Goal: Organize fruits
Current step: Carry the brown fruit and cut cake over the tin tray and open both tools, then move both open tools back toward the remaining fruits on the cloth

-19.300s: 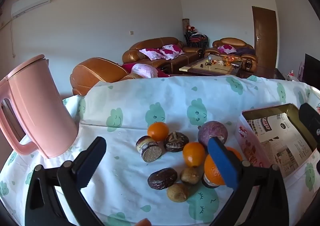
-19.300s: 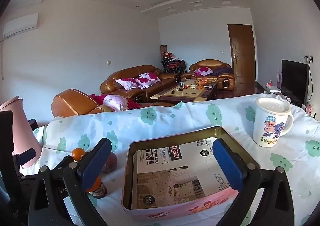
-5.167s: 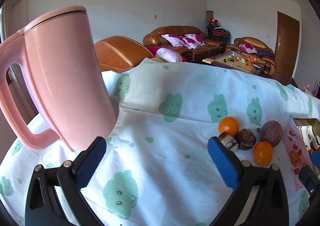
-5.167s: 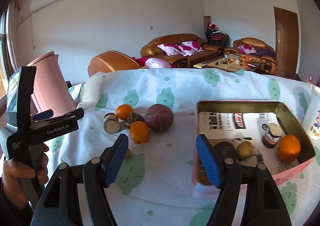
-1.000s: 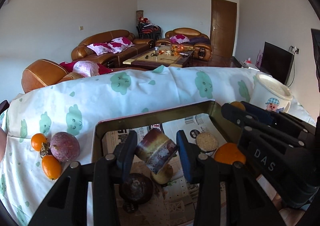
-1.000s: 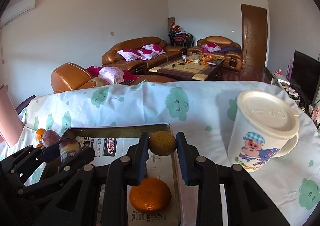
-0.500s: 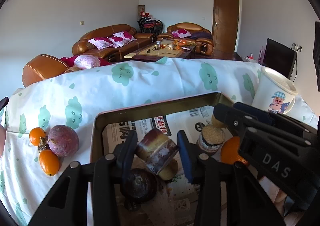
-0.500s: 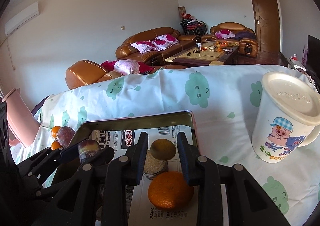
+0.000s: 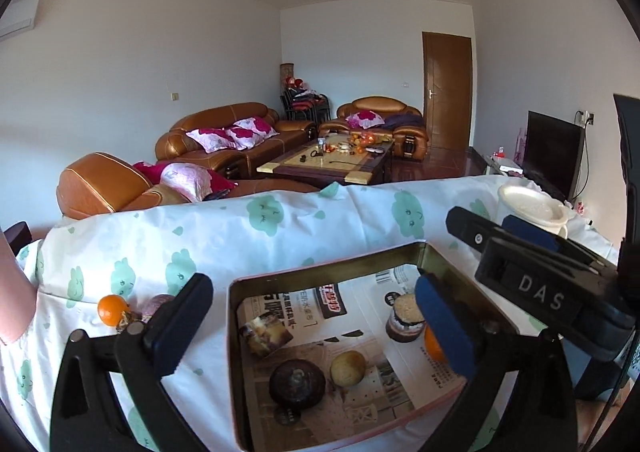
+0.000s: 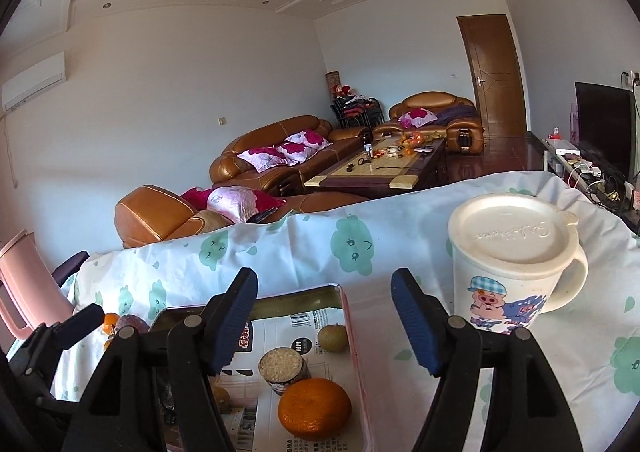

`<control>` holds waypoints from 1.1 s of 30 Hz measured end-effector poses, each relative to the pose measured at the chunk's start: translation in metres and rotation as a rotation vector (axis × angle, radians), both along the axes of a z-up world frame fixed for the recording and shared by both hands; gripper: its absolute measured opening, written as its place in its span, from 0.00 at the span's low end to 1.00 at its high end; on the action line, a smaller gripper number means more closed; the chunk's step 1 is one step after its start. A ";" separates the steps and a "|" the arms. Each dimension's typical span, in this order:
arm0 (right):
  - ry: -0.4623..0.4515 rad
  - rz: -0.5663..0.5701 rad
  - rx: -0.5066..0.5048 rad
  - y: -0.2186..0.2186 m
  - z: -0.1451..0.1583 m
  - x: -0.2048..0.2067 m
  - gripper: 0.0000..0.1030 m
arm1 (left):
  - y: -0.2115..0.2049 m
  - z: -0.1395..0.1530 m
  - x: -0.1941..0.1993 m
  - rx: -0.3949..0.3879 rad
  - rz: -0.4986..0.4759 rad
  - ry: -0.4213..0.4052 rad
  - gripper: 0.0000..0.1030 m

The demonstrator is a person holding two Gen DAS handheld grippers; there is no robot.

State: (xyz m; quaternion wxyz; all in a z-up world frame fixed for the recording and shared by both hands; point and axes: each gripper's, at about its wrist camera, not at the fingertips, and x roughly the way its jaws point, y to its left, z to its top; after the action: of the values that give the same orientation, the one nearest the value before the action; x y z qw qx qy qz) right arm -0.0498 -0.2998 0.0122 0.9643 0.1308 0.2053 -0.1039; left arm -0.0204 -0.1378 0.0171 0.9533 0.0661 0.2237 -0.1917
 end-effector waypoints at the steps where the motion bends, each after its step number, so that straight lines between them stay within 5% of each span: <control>1: 0.003 -0.006 -0.001 0.000 -0.001 0.000 0.69 | 0.003 0.000 0.000 0.003 0.010 -0.002 1.00; 23: -0.020 -0.083 0.004 0.030 -0.011 -0.024 0.70 | 0.078 -0.016 0.015 0.081 0.187 0.001 1.00; 33: -0.008 -0.024 -0.041 0.085 -0.010 -0.026 0.70 | 0.117 -0.019 0.026 0.086 0.240 0.021 1.00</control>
State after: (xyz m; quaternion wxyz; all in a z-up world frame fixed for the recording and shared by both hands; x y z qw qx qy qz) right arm -0.0754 -0.2150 0.0019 0.9663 0.1139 0.1975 -0.1192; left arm 0.0051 -0.0212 -0.0021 0.9633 0.0778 0.2478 -0.0672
